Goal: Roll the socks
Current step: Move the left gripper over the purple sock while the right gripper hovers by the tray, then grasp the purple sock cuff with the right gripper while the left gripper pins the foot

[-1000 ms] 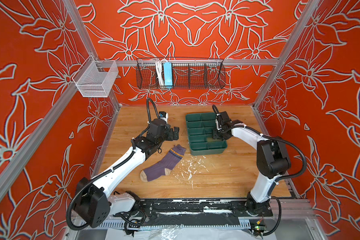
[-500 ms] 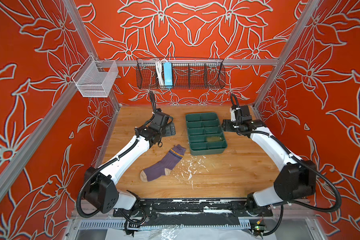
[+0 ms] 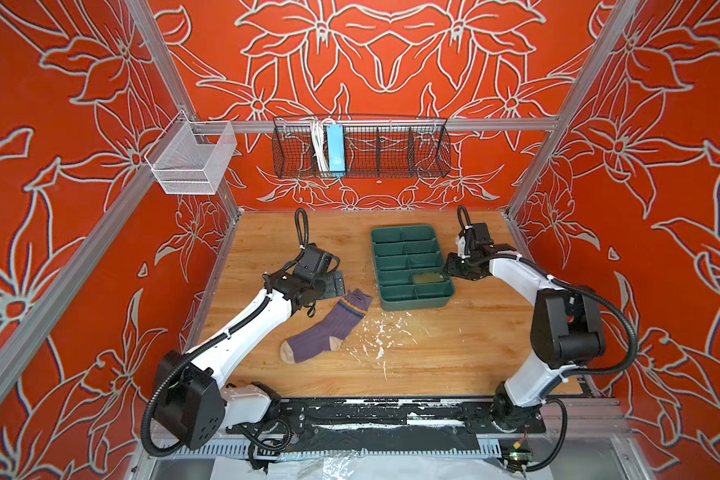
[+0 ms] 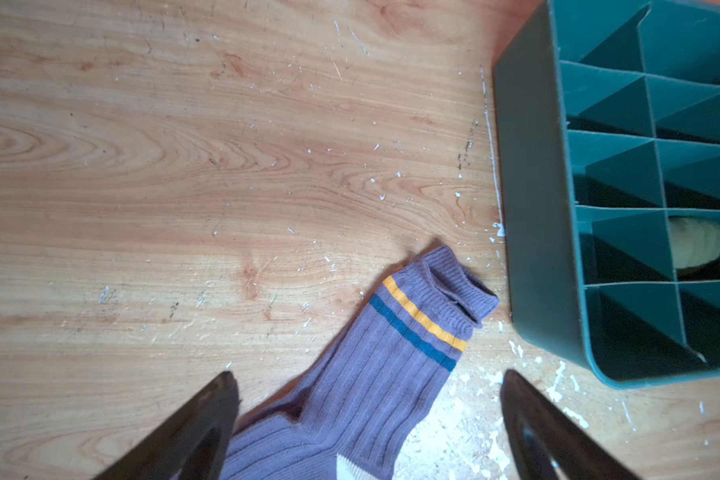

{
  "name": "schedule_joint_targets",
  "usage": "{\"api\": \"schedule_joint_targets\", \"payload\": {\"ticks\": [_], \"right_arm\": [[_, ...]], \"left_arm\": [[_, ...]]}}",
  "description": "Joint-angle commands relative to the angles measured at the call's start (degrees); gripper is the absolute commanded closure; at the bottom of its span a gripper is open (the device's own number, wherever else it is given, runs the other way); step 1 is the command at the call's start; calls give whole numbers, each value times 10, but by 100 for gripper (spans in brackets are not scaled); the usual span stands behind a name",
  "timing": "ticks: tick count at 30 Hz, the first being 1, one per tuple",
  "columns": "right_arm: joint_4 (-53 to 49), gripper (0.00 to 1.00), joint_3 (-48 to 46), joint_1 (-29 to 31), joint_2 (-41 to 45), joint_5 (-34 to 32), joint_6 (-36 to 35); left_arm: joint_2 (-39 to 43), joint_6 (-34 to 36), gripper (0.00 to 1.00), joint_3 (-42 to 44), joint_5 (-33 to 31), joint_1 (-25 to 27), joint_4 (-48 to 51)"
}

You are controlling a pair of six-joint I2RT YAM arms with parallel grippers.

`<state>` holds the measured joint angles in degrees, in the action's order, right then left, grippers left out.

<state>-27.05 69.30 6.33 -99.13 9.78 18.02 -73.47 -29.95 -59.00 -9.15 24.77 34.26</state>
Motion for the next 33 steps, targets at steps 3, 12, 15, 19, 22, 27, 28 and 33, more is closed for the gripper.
{"api": "schedule_joint_targets", "payload": {"ticks": [3, 12, 15, 19, 22, 27, 28, 33], "right_arm": [[26, 69, 5, -2, -13, 6, 2], [47, 86, 32, -2, -56, -6, 7], [56, 94, 61, -2, -83, -23, 16], [44, 96, 132, -2, -135, -34, 23], [19, 96, 197, -2, -179, -45, 15], [-9, 92, 265, -2, -216, -47, 1], [-14, 81, 270, -2, -215, -39, -2], [-2, 51, 238, 10, -143, 2, -40]], "left_arm": [[4, 0, 3, -1, -2, -1, 0], [32, -9, 3, 39, 18, -1, -14], [45, 9, 3, 55, 35, -1, -25], [38, -21, 3, 54, 45, -1, -14], [22, -76, 3, 56, 65, -1, -10], [-7, -185, 3, 73, 96, -1, 6], [-9, -206, 3, 76, 92, -1, 19], [36, -309, 3, 93, 58, 1, 80]]}}
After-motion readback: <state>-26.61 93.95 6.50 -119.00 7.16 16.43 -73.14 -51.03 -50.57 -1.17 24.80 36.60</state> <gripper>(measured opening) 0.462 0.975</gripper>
